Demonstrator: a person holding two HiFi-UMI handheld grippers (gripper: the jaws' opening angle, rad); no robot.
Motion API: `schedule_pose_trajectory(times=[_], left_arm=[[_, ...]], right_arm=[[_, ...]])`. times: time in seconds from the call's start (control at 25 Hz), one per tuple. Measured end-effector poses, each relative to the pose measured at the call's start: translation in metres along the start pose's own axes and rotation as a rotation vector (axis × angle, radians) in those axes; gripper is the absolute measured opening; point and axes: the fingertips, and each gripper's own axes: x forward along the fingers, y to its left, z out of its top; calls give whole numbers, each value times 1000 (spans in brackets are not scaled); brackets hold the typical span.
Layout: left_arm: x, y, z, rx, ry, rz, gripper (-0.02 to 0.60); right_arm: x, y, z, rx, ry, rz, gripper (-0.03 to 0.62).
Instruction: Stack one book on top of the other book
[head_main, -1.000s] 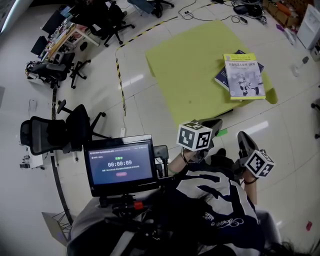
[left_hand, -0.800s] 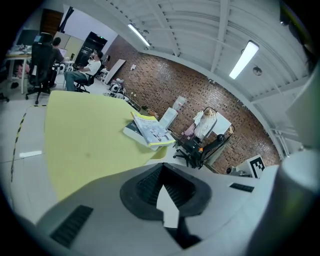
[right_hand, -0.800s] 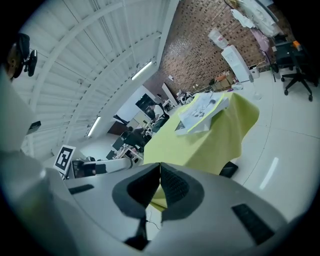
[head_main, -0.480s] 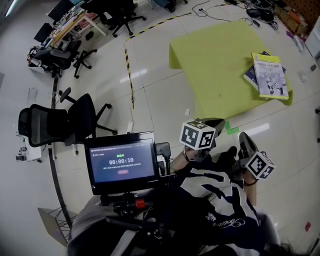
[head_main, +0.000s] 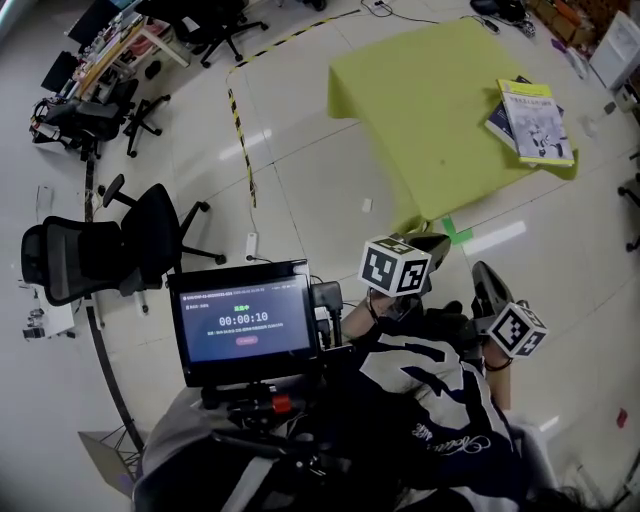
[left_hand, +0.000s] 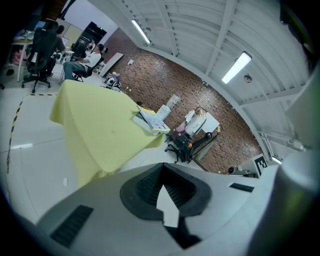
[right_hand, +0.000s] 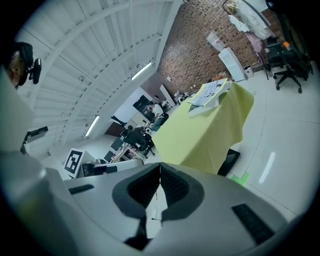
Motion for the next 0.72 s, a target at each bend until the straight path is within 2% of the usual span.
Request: schedule_pose_trajectory(times=[0.36,0.72], left_arm=[[2,-43,-11,54,0,-42,5],[12,-106,-50,65,-20,-51,5]], right_arm=[[-33,7,-11,-7,-21,10,-2],[-107,-16,-19,-26,-78,-26,-5]])
